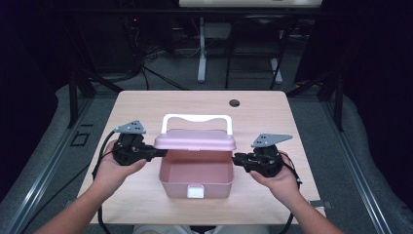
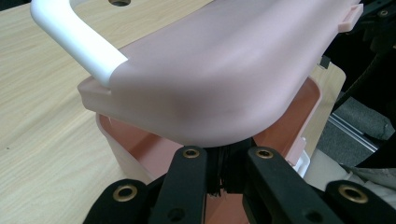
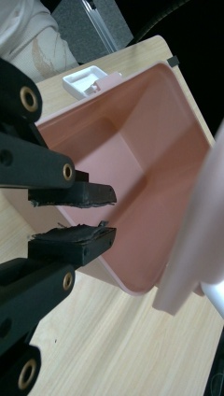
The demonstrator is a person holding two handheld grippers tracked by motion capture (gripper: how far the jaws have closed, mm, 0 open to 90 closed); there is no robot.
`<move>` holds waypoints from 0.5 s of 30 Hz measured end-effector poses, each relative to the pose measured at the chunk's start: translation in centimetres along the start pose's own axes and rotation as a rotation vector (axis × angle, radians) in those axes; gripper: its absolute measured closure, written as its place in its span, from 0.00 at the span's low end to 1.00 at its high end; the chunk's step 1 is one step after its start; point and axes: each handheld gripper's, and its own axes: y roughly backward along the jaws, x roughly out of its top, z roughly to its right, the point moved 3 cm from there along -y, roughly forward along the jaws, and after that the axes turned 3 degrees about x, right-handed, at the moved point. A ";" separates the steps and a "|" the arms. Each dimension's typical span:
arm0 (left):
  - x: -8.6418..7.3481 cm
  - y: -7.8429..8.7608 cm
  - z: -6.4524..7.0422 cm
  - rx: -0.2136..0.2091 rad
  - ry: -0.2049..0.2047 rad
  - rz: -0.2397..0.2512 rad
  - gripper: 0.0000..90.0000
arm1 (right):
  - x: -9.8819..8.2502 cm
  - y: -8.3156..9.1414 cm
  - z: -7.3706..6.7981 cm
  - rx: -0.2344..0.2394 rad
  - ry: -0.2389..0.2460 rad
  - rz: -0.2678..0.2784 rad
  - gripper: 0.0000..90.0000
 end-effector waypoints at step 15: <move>1.1 0.2 -0.5 0.015 -0.002 0.017 0.98 | -0.7 -1.4 -0.8 0.018 0.021 -0.019 0.88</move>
